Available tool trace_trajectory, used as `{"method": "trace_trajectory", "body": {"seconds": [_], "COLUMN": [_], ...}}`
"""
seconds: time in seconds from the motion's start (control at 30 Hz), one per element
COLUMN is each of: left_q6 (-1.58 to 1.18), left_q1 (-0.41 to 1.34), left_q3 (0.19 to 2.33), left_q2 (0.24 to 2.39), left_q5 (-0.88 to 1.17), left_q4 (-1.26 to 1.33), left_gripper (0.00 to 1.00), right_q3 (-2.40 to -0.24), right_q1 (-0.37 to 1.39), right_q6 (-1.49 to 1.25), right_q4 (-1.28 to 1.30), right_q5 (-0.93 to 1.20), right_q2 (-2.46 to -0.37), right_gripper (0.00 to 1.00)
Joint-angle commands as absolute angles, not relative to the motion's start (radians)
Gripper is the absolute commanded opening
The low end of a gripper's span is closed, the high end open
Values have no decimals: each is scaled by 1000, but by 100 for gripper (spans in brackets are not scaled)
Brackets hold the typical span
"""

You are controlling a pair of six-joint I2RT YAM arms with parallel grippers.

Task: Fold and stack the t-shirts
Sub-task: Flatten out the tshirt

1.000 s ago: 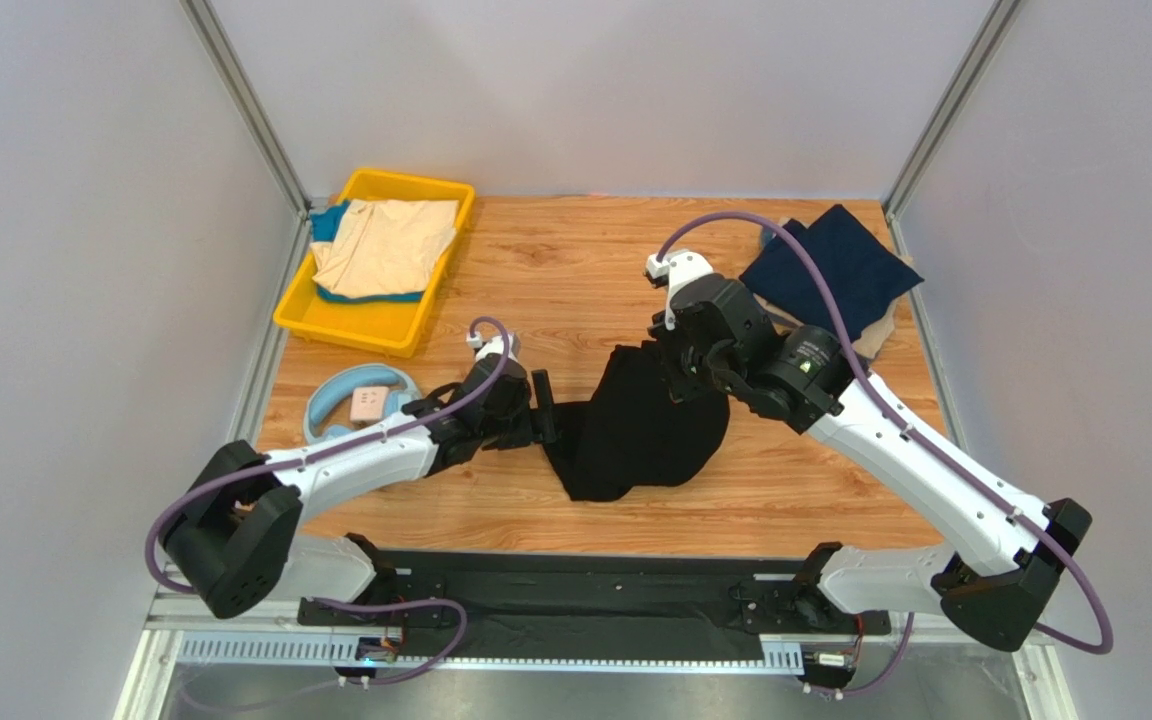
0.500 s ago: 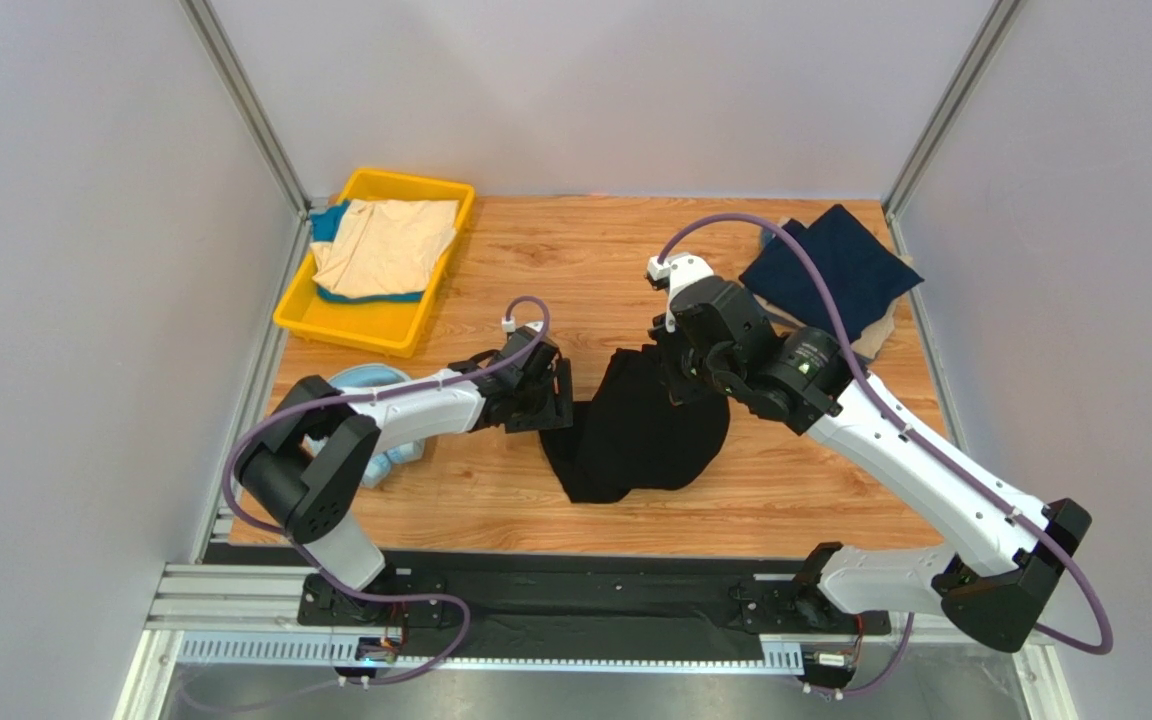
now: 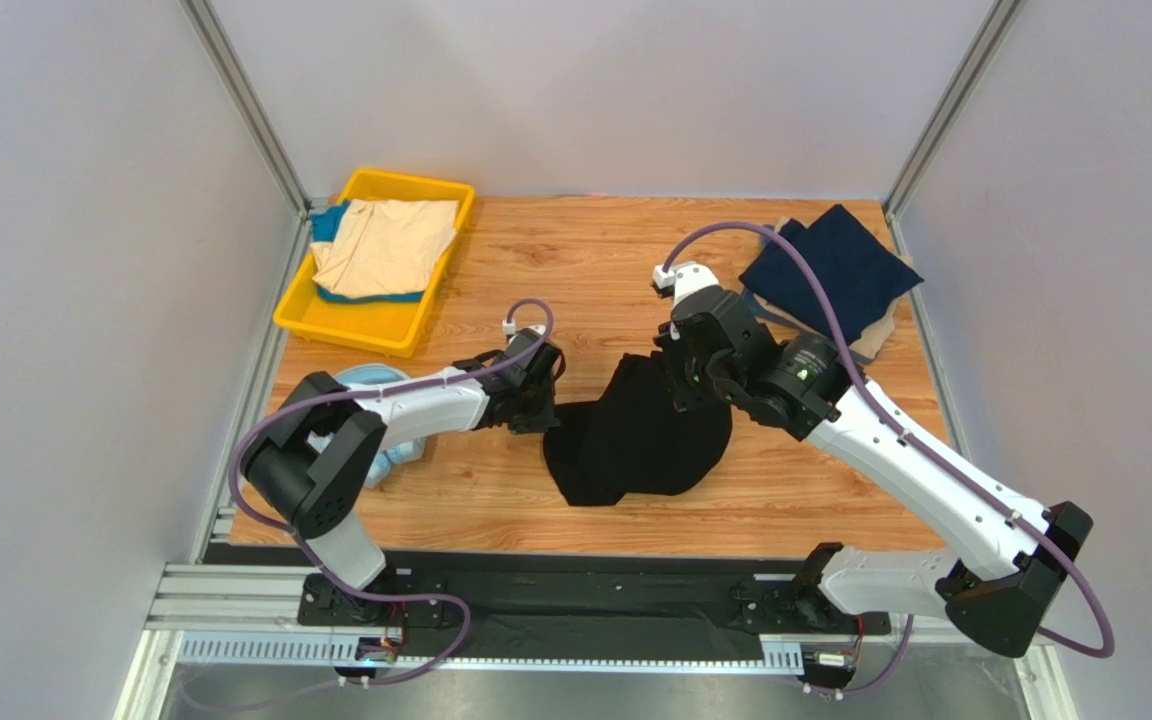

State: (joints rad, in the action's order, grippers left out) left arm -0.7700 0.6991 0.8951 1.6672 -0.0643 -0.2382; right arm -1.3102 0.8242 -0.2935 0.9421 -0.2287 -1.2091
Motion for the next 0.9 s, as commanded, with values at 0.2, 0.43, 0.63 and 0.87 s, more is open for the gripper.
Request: {"method": "trace_trajectory", "body": {"seconds": [0.2, 0.43, 0.63, 0.87], "left_q6": [-611, -520, -489, -423], "left_q1": [548, 431, 411, 405], "left_q3": [1034, 1186, 1247, 1269], "left_q2": [1352, 1247, 1146, 1154], "left_q5": [-278, -296, -342, -344], "left_q4": [-486, -595, -615, -640], "left_gripper": [0, 0, 0, 0], "right_q3": [-1264, -1350, -1397, -1382], "right_q1": [697, 548, 532, 532], "right_q6": [-325, -249, -255, -340], "right_q4": [925, 916, 951, 1154], "right_q5": [-377, -397, -353, -209], "right_q2": [-1083, -1061, -1066, -1091], "right_gripper": [0, 0, 0, 47]}}
